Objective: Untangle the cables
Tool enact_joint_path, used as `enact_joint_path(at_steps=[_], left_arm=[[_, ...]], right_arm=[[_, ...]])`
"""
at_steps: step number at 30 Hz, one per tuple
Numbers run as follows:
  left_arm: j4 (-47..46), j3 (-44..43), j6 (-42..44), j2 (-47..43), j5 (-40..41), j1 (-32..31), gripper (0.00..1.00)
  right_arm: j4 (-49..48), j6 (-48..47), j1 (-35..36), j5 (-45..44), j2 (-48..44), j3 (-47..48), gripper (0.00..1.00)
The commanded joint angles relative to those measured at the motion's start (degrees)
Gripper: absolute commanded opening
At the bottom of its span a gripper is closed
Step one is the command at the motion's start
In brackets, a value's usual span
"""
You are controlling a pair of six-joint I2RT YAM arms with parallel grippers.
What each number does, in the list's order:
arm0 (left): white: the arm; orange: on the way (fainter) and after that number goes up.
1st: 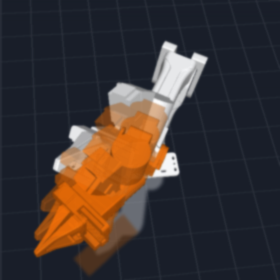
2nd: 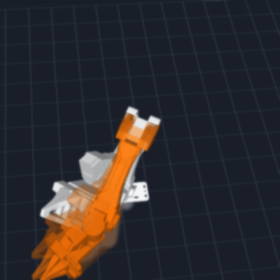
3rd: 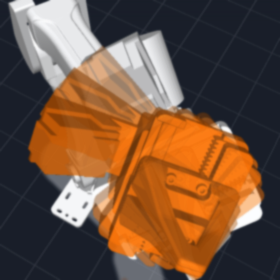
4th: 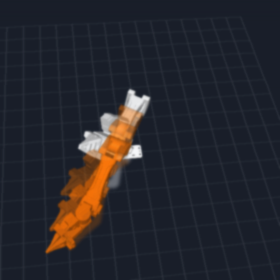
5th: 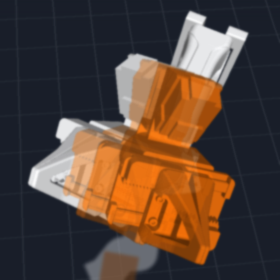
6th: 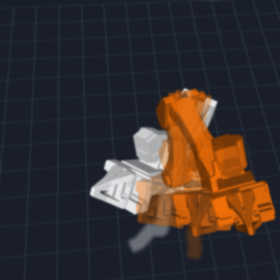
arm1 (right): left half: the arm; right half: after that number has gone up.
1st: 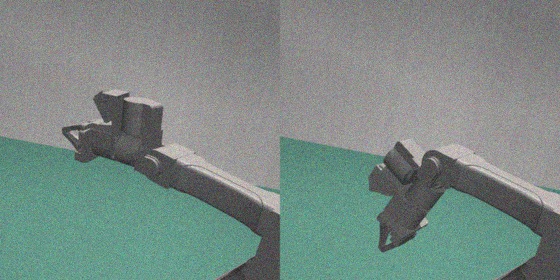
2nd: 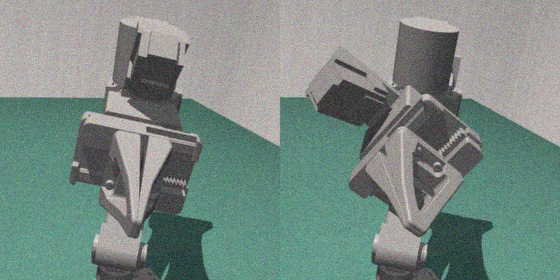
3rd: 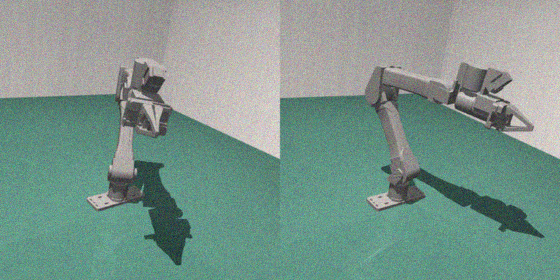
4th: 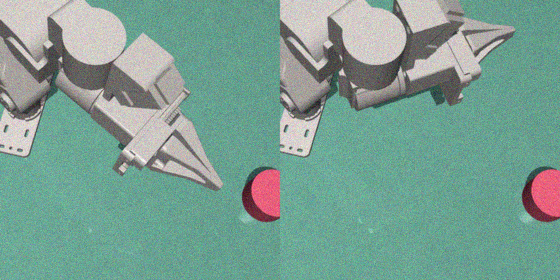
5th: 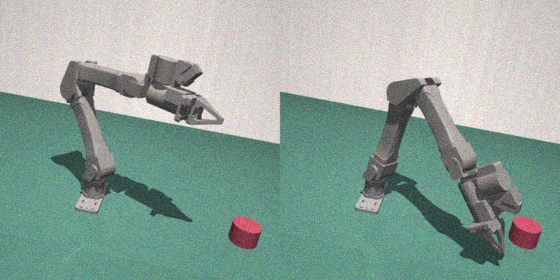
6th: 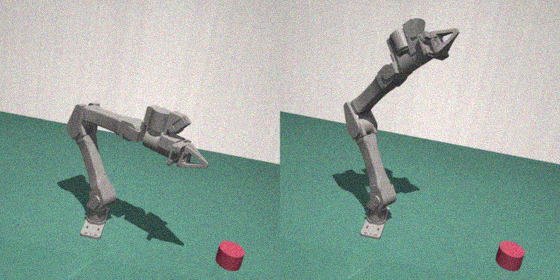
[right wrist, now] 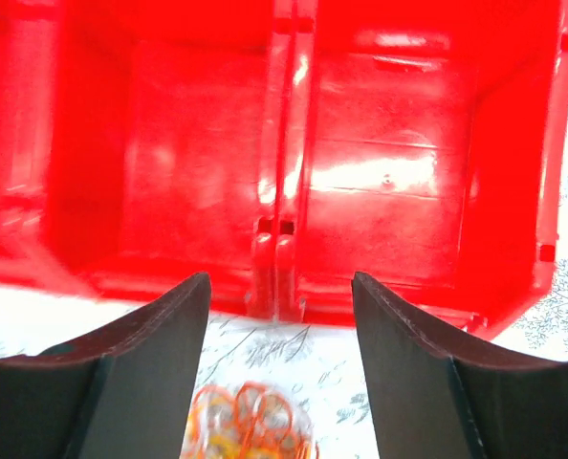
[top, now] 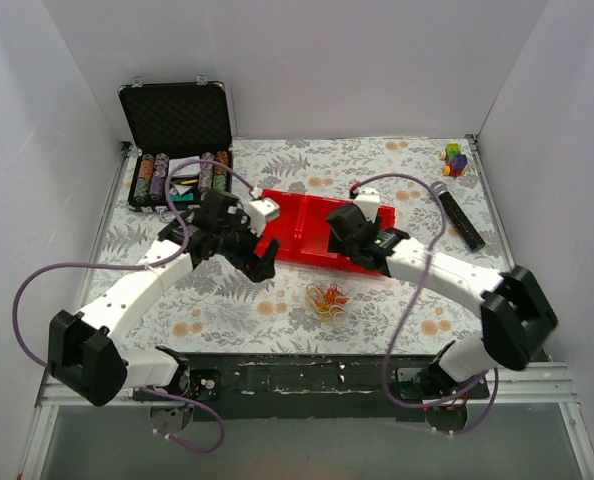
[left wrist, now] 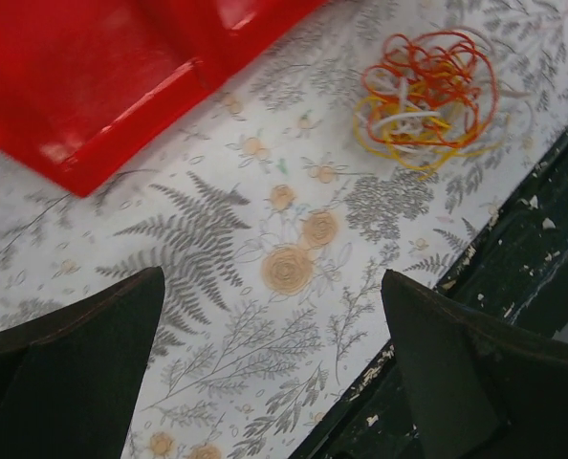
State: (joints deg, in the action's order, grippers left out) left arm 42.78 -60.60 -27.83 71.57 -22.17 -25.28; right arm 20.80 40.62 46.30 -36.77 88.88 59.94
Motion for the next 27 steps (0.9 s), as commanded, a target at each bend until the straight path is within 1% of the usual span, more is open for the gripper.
enact_joint_path(at_steps=[1, 4, 7, 8, 11, 13, 15, 18, 21, 23, 26, 27], left_arm=[[-4.3, 0.9, 2.1, 3.1, 2.3, -10.4, 0.98], [-7.4, 0.3, 3.3, 6.9, 3.5, -14.9, 0.98], [-9.7, -0.2, 5.7, 11.4, 3.0, -16.8, 0.98], [-10.3, -0.2, 6.6, 12.5, 2.9, -17.3, 0.97], [-11.5, -1.0, 10.2, 15.8, 2.7, -17.9, 0.86], [-12.4, -2.4, 11.7, 17.3, 2.1, -17.9, 0.76], [-12.9, -3.8, 12.5, 18.9, 0.7, -17.9, 0.73], [-13.3, -6.3, 12.6, 21.6, -1.3, -18.1, 0.71], [-13.3, -8.7, 12.8, 23.9, -3.0, -18.1, 0.69], [-12.9, -9.2, 13.7, 24.6, -5.1, -18.1, 0.66], [-11.4, -9.4, 15.8, 25.2, -9.5, -18.4, 0.67], [-9.6, -9.8, 17.5, 25.7, -11.4, -18.5, 0.68]], right_arm=[[-7.5, -4.8, 0.1, 9.1, -14.1, -6.0, 0.71], [-8.1, -5.0, 0.2, 13.2, -20.2, -10.6, 0.72], [-5.0, -4.2, 0.1, 14.2, -25.5, -14.8, 0.72], [-4.3, -4.2, 0.1, 14.4, -27.2, -16.1, 0.71], [-3.4, -4.6, 0.2, 14.8, -33.1, -20.1, 0.71], [-3.7, -4.7, 0.2, 15.8, -36.9, -22.7, 0.71], [-4.1, -4.8, 0.1, 16.9, -39.2, -24.1, 0.7], [-4.5, -4.9, 0.1, 18.1, -39.6, -25.0, 0.69], [-5.0, -5.4, 0.2, 19.6, -38.2, -25.0, 0.69], [-5.4, -5.4, 0.0, 20.2, -36.9, -24.9, 0.69], [-6.4, -5.6, 0.0, 21.1, -35.6, -25.0, 0.68], [-6.8, -5.6, 0.0, 21.3, -35.3, -25.0, 0.68]])
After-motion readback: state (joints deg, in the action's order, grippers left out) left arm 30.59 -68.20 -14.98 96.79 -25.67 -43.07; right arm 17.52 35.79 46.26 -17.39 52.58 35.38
